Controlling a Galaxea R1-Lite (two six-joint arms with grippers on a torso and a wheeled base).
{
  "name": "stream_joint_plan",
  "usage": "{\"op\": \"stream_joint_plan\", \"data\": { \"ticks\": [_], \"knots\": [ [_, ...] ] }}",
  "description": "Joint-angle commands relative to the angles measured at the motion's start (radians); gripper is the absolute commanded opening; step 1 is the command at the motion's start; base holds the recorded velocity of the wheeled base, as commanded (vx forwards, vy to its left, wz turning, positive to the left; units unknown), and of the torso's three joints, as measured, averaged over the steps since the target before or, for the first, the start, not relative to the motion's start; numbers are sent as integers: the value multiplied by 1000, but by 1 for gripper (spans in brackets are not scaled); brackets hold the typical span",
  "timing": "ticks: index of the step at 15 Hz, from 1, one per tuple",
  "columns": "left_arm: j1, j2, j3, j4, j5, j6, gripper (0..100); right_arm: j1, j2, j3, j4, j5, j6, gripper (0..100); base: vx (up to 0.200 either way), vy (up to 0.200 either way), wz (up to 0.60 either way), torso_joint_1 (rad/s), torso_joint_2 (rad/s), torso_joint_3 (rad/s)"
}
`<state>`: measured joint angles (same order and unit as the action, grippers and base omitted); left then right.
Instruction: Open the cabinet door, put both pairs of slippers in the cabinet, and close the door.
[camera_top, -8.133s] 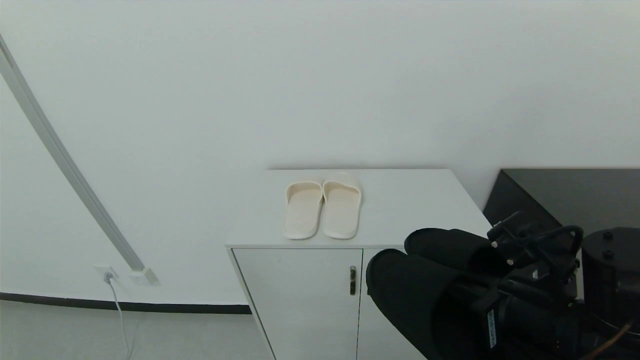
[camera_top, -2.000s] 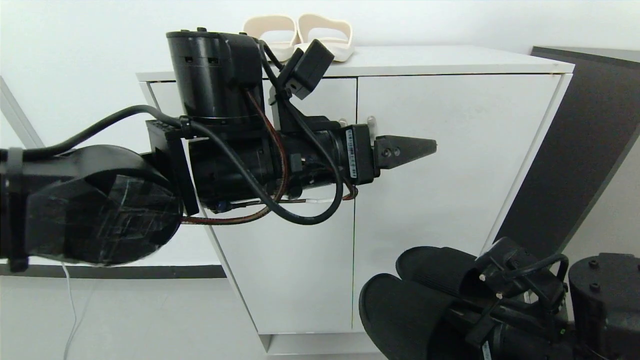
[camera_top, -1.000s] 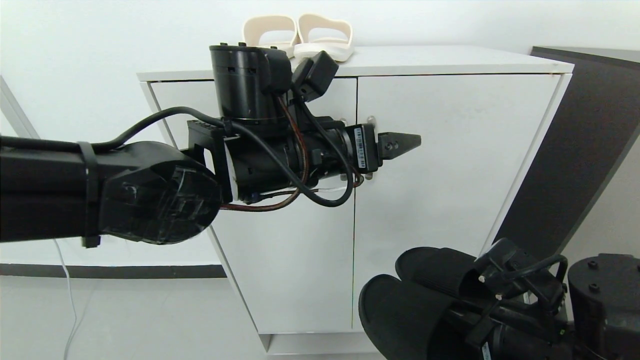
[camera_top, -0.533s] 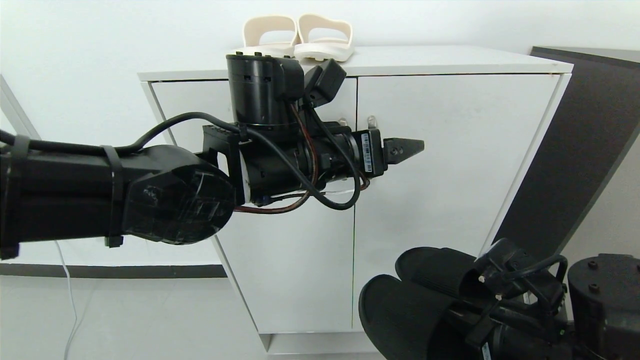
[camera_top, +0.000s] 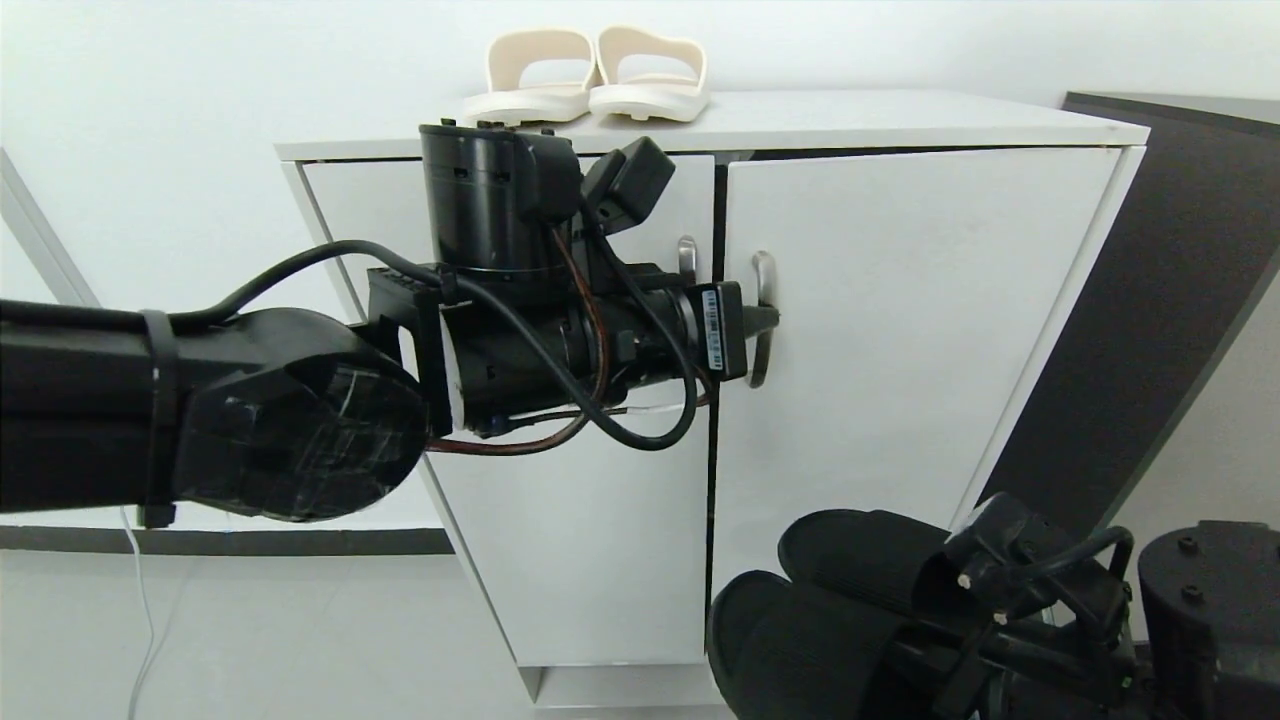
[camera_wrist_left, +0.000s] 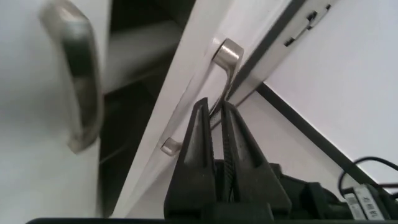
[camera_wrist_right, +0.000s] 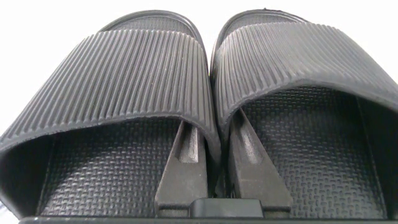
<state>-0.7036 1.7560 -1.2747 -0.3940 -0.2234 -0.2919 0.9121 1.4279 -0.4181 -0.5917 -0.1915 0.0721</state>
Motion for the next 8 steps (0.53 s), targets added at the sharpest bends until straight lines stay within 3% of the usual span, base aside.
{"op": "stream_joint_plan", "data": {
  "ticks": [1,5,8],
  "knots": [
    [-19,-53,29,-2,1,-1,0,13,-21,16,1,15,-2,0,0,0,0,0,0,0],
    [-71,-128,107,-3,6,-6,0,34,-52,32,1,55,2,0,0,0,0,0,0,0],
    [-74,-210,192,-3,7,-12,0,36,-75,58,3,84,-5,0,0,0,0,0,0,0]
  ]
}}
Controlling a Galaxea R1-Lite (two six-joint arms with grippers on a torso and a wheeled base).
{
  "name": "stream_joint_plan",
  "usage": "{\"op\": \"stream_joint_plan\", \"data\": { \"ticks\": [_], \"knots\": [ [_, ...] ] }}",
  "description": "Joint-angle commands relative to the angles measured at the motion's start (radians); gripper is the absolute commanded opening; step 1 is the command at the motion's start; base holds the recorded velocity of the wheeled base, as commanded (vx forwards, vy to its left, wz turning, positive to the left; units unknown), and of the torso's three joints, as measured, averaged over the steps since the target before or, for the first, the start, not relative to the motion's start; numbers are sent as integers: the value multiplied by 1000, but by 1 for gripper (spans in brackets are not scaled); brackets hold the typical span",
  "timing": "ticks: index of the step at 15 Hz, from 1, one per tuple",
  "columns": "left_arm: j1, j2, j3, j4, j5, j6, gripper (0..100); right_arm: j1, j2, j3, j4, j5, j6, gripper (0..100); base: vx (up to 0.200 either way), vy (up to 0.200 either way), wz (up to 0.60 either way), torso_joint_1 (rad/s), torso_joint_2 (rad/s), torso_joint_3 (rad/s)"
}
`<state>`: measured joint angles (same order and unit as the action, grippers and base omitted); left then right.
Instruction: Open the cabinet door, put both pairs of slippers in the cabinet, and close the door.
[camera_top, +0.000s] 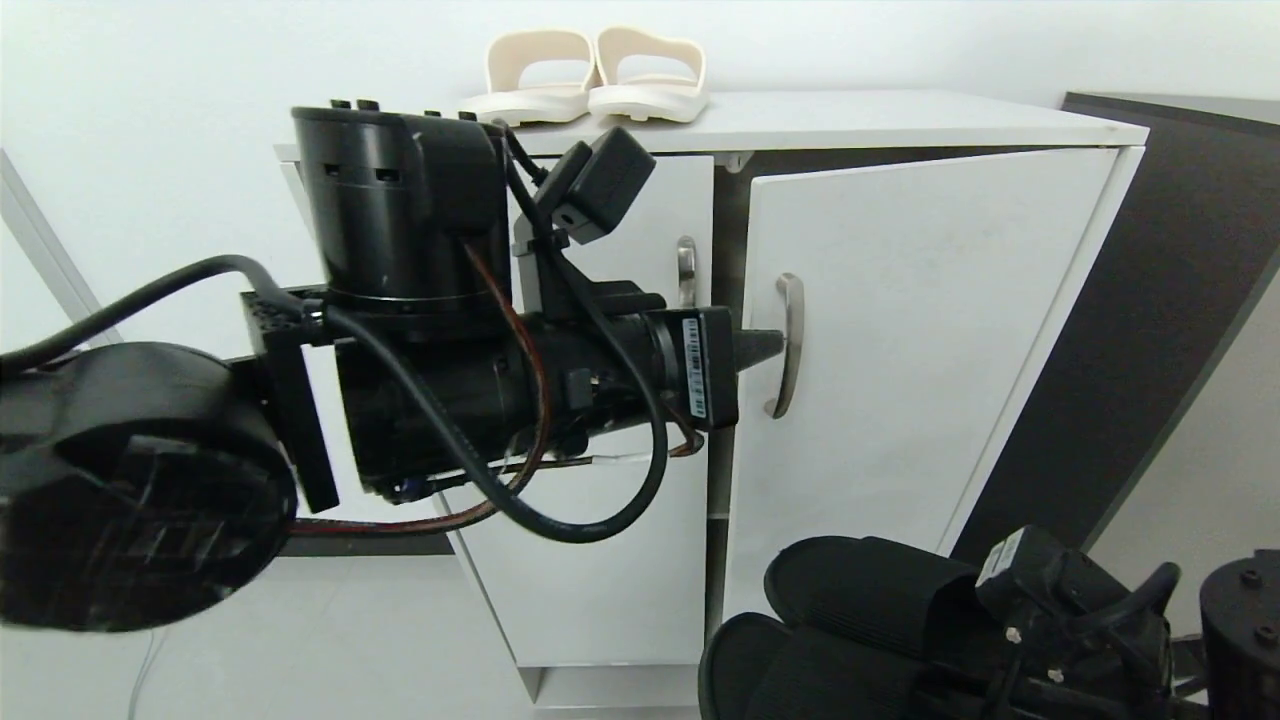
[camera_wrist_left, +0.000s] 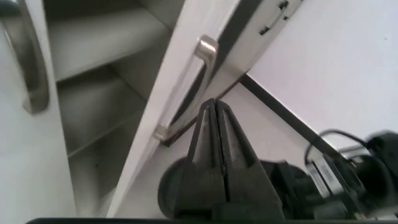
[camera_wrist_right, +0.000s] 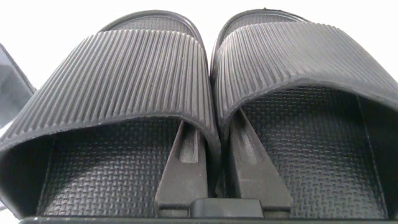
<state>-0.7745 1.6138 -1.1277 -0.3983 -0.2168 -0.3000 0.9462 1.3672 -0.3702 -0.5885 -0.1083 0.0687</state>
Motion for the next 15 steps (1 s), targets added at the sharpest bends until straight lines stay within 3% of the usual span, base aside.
{"op": "stream_joint_plan", "data": {
  "ticks": [1,3,6,11,15],
  "knots": [
    [-2,-98,77,1,-1,-5,0,8,-16,14,-1,1,-4,0,0,0,0,0,0,0],
    [12,-118,118,-5,1,-10,0,13,-13,22,-1,-1,-21,0,0,0,0,0,0,0],
    [58,-86,104,-48,-7,-71,0,16,-13,27,-1,-1,-23,0,0,0,0,0,0,0],
    [58,115,-17,-97,-7,-65,0,25,-10,45,-1,1,-43,0,0,0,0,0,0,0],
    [44,172,-44,-165,-1,-68,0,29,-5,51,1,1,-43,0,0,0,0,0,0,0]
  ]
}}
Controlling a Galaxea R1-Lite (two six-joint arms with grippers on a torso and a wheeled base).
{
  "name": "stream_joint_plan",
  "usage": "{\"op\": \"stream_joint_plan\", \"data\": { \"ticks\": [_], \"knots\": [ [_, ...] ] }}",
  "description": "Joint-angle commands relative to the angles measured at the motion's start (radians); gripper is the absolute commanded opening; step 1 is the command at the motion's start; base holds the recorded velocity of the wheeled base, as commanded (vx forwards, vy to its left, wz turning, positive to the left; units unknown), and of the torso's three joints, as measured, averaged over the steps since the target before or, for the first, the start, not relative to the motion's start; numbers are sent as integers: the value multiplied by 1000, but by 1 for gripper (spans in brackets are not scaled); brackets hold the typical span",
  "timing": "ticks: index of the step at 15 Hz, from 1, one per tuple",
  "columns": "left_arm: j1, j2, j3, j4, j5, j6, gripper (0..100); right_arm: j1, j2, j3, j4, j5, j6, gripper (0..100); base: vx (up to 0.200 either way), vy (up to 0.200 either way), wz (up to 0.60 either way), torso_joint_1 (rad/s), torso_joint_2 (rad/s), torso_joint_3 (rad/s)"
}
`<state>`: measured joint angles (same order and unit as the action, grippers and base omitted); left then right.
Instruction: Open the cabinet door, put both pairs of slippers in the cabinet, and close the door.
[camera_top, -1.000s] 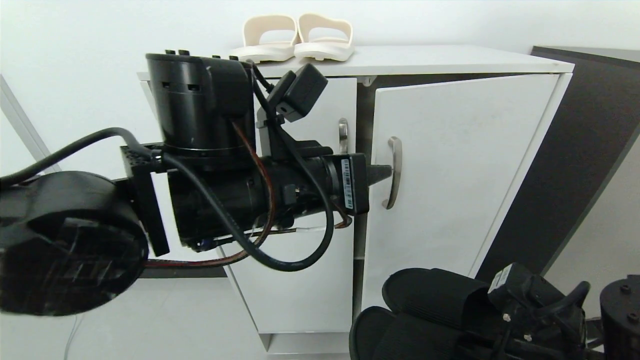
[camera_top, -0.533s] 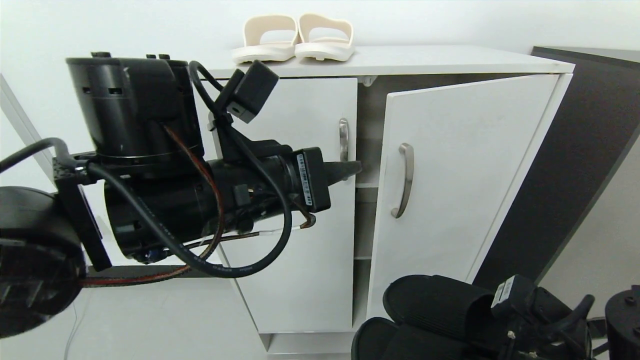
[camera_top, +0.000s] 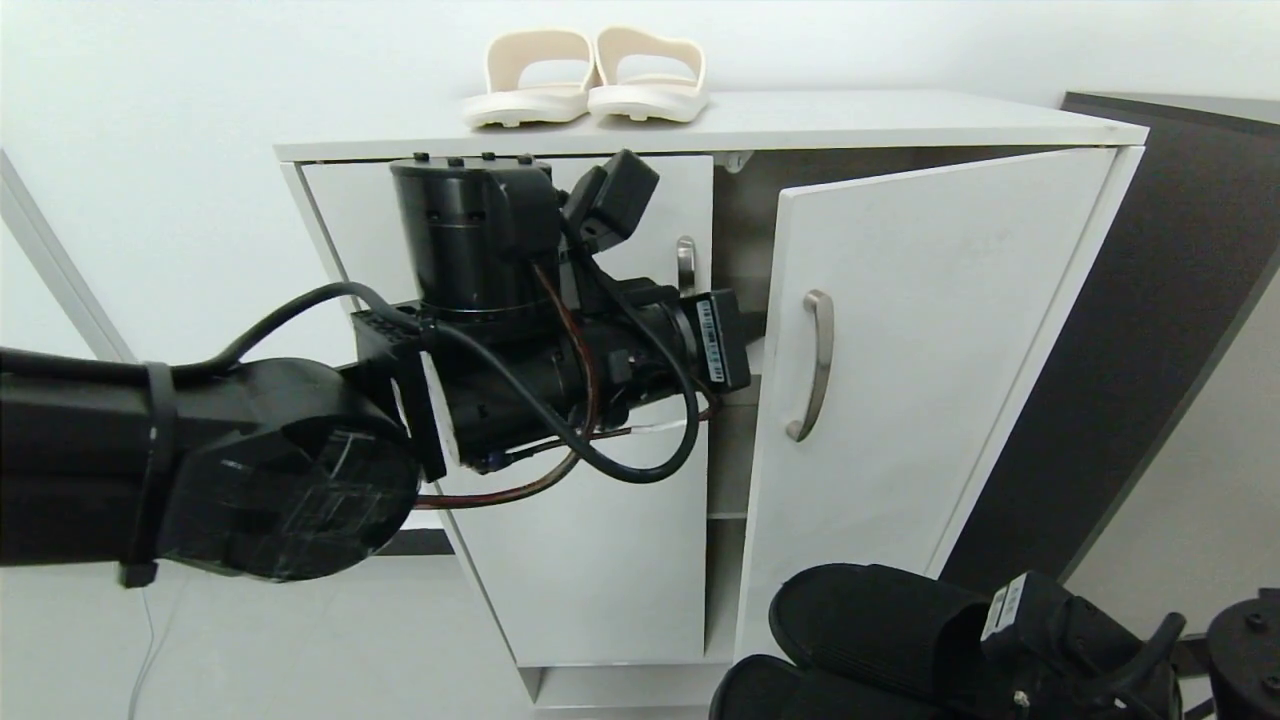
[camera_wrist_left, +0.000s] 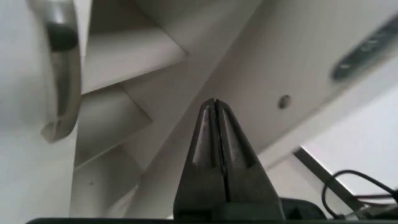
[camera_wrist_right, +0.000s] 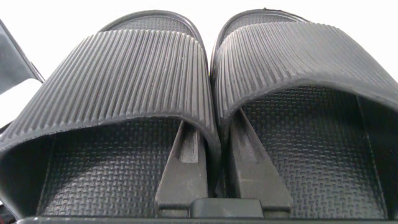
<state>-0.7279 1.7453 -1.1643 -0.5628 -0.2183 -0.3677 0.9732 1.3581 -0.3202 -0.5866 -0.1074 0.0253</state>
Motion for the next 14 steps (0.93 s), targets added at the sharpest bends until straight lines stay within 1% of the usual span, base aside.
{"op": "stream_joint_plan", "data": {
  "ticks": [1,3,5,6,7,8,9,10,11,12,14],
  "knots": [
    [-2,42,-8,-2,0,-2,0,10,4,6,1,0,1,0,0,0,0,0,0,0],
    [-2,42,-5,-6,4,-10,0,19,4,10,1,0,1,0,-200,0,0,0,0,2],
    [-5,40,-2,-8,13,-10,0,38,1,20,1,2,2,0,-200,0,0,2,7,5],
    [-28,39,0,-8,28,-8,0,50,-4,33,-2,12,1,0,-200,0,0,2,2,7],
    [-64,36,5,-8,39,-7,0,55,-10,44,-4,29,-1,0,-200,0,0,2,2,2],
    [-134,36,6,-9,51,0,0,59,-25,50,-2,43,-4,0,-200,0,0,7,2,-2],
    [-189,37,-6,-12,51,0,0,61,-33,56,-2,52,-7,0,-200,0,0,7,7,2],
    [-209,42,-17,-26,51,-2,0,62,-34,58,-4,58,-7,0,-200,0,0,7,2,2],
    [-223,62,-32,-71,53,-7,0,62,-37,59,-2,60,-7,0,-200,0,0,-2,2,7],
    [-219,69,-31,-92,53,-8,0,62,-37,59,-2,58,-7,0,0,0,0,0,0,0],
    [-153,71,3,-126,53,-11,0,62,-31,59,-4,60,-7,0,0,0,0,0,0,0]
  ]
}}
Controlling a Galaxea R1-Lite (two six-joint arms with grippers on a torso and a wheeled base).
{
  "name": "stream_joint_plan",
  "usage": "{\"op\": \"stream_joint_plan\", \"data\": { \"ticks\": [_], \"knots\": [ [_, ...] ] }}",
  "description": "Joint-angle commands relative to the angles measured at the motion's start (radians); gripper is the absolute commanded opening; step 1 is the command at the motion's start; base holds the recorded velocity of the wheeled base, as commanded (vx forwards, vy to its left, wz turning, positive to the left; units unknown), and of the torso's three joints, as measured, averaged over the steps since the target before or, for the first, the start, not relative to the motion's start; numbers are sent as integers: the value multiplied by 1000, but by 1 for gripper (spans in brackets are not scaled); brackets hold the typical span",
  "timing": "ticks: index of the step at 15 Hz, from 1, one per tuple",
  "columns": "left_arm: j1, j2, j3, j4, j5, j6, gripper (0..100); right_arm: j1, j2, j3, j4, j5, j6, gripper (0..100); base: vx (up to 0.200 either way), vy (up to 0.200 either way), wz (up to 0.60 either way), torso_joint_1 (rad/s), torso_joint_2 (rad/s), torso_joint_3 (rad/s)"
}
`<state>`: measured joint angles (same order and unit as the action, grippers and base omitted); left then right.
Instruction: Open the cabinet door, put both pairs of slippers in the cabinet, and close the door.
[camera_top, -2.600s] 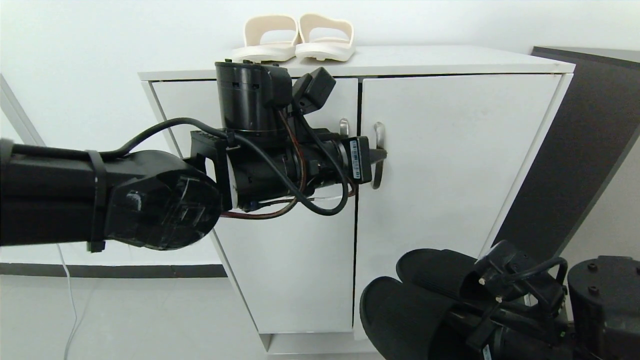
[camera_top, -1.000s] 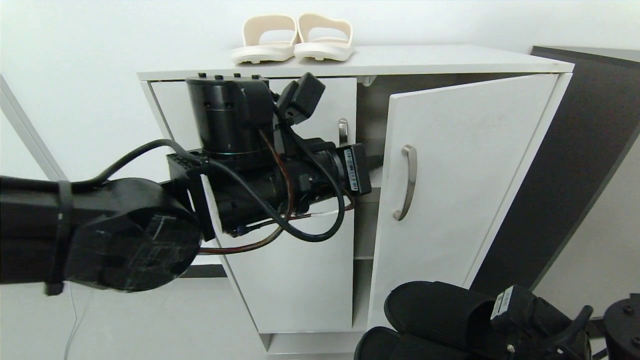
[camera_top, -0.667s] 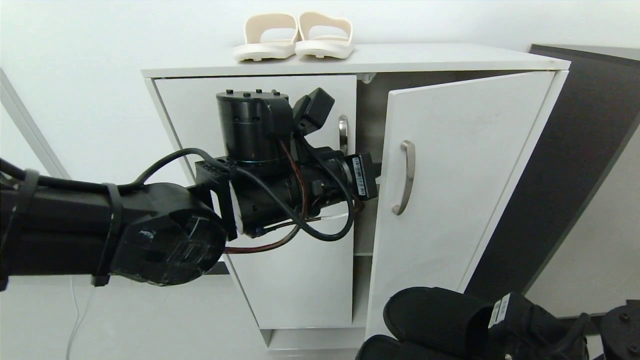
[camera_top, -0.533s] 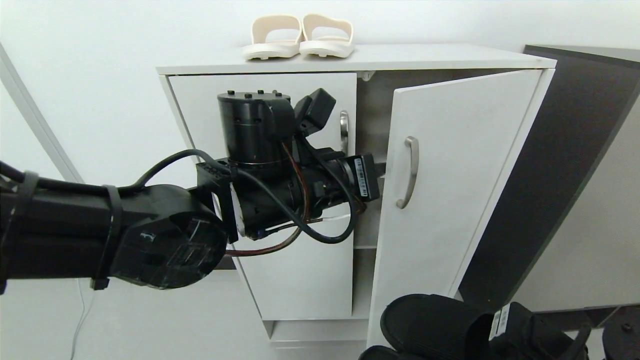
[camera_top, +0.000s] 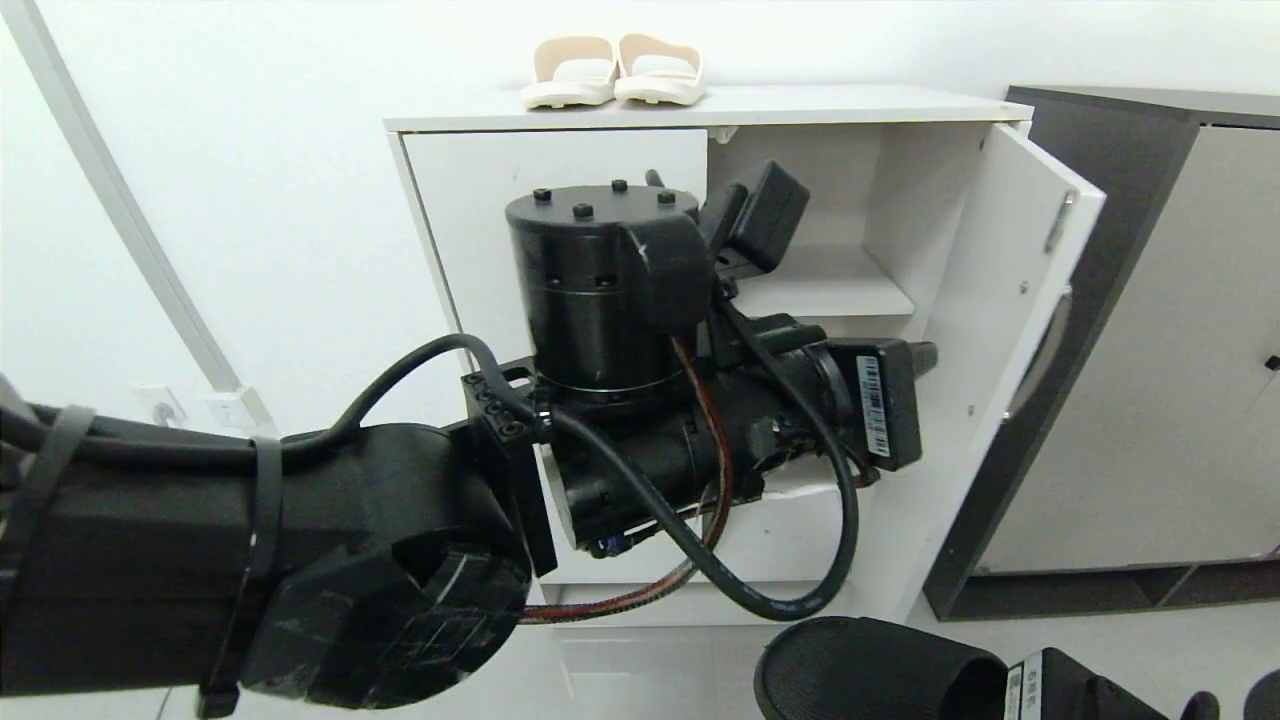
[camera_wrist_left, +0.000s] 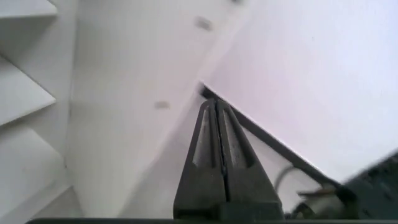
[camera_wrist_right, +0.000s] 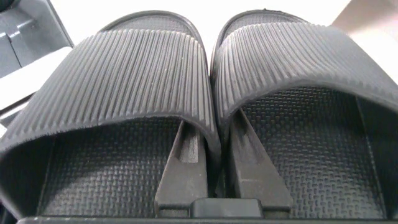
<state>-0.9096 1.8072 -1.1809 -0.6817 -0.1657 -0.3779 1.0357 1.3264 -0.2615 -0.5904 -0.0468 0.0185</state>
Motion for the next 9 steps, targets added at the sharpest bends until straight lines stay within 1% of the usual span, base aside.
{"op": "stream_joint_plan", "data": {
  "ticks": [1,2,3,5,6,7,8,9],
  "knots": [
    [67,3,52,-36,0,1,0,-2,10,-2,-2,-1,0,0,0,0,0,0,0,0],
    [101,-12,96,-75,0,2,0,-6,24,-8,-3,-7,1,0,0,0,0,0,0,0],
    [136,-43,136,-90,0,2,0,-19,34,-18,-3,-8,4,0,0,0,0,0,0,0],
    [207,-138,213,-76,8,4,0,-100,88,-73,-3,-18,8,0,0,0,0,0,0,0],
    [232,-204,251,-58,20,4,0,-128,112,-108,-2,-48,15,0,0,0,0,0,0,0],
    [244,-244,273,-38,29,4,0,-137,129,-130,-2,-77,23,0,0,0,0,0,0,0],
    [259,-371,345,37,75,8,0,-157,200,-173,-9,-188,61,0,0,0,0,0,0,0],
    [259,-411,368,65,103,10,0,-160,223,-190,-17,-223,80,0,0,0,0,0,0,0]
  ]
}}
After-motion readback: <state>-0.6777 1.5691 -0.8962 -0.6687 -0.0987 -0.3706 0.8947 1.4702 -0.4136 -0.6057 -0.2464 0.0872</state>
